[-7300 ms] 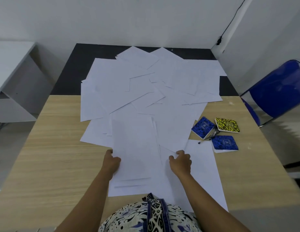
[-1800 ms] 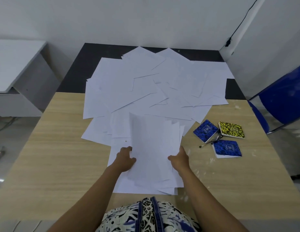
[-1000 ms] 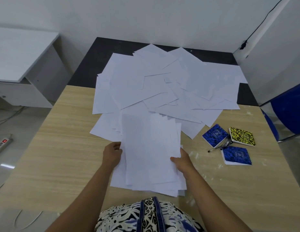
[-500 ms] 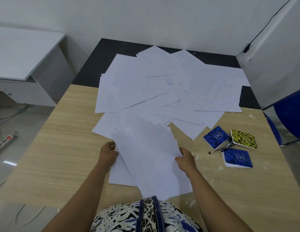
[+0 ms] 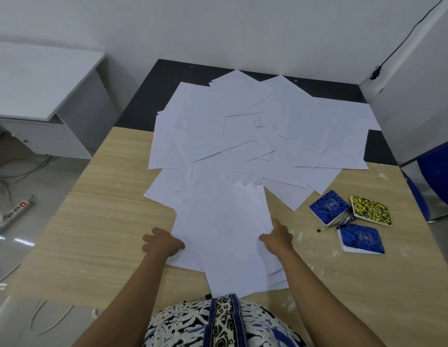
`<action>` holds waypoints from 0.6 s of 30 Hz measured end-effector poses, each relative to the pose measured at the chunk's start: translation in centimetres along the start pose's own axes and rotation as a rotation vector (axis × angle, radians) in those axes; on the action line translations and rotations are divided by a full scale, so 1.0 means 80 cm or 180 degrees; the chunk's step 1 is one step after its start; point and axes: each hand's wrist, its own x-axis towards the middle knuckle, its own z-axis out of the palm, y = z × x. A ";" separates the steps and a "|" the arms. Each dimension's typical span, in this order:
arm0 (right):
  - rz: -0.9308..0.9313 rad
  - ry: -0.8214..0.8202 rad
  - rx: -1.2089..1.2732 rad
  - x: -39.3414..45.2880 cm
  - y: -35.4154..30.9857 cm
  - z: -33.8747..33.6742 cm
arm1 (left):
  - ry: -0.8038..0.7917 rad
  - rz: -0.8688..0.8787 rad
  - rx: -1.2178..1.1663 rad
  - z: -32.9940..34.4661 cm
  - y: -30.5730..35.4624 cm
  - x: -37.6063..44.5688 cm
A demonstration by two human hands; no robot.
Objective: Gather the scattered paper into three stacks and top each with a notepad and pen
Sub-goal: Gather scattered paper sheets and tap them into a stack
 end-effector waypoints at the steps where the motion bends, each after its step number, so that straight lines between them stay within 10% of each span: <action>1: -0.0080 0.0032 -0.0104 0.000 -0.002 0.000 | -0.0040 -0.0008 -0.0045 0.004 -0.003 0.003; 8: -0.1366 0.0090 -0.0167 0.006 -0.020 0.000 | 0.0050 0.0331 -0.0142 0.010 -0.015 0.009; 18: -0.1041 -0.0202 -0.1676 0.016 -0.028 -0.005 | 0.0555 0.0735 -0.0380 0.022 -0.023 0.008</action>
